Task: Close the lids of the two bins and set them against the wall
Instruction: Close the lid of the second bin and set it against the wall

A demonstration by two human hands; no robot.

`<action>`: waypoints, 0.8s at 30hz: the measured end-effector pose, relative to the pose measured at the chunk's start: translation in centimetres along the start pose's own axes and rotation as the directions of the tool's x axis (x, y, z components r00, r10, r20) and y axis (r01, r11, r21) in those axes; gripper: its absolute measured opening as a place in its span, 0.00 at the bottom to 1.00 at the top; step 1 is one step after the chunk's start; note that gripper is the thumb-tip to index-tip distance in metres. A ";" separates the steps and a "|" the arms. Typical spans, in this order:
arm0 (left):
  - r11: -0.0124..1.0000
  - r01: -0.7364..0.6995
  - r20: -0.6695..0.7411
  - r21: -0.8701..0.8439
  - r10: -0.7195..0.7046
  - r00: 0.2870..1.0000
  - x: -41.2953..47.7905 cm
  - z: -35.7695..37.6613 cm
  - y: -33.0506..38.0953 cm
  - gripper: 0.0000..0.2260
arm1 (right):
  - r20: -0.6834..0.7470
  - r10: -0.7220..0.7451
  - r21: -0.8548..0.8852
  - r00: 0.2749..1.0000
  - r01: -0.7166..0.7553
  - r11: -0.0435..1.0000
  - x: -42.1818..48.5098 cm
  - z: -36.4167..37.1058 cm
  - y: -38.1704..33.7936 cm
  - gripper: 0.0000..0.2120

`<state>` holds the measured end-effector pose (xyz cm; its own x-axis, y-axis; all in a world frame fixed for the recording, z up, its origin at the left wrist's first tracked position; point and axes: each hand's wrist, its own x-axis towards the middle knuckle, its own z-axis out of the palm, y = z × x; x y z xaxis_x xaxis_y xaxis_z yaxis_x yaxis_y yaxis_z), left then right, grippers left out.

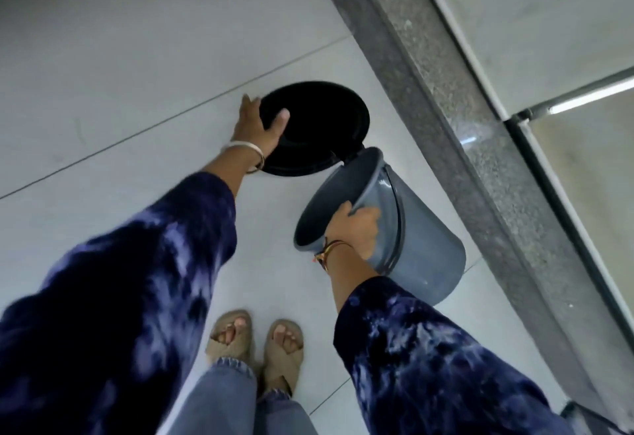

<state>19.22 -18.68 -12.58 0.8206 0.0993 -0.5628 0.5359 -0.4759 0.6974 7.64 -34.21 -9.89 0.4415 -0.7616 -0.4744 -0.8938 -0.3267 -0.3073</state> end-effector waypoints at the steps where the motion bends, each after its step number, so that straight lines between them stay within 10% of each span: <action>1: 0.999 0.032 -0.004 -0.001 -0.032 0.999 0.7 0.3 0.7 0.34 | -0.010 -0.008 0.022 1.000 0.008 1.000 0.1 0.0 -0.1 0.17; 4: 0.986 0.151 -0.042 0.074 -0.148 0.988 1.0 0.6 1.7 0.29 | 0.003 0.017 0.189 1.000 -0.017 0.982 0.7 0.0 -0.8 0.14; 12: 0.949 0.221 0.404 0.227 -0.298 0.865 -13.6 8.1 1.2 0.30 | 0.184 0.190 0.349 0.964 -0.245 0.905 1.6 -5.8 -2.0 0.30; 17: 0.905 0.389 0.441 0.172 -0.424 0.791 -23.2 11.9 3.0 0.21 | 0.129 0.243 0.514 0.961 -0.274 0.812 3.2 -13.7 3.7 0.19; 24: 0.383 0.724 0.446 -0.573 -0.595 0.668 -32.5 19.3 9.9 0.25 | 0.166 0.294 0.714 0.941 -0.320 0.623 5.6 -25.5 14.5 0.17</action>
<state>-5.98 -43.45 4.06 0.1406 -0.0403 -0.9892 0.9136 0.3902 0.1140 -4.87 -57.47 4.04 0.1663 -0.7201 -0.6737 -0.6418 0.4396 -0.6283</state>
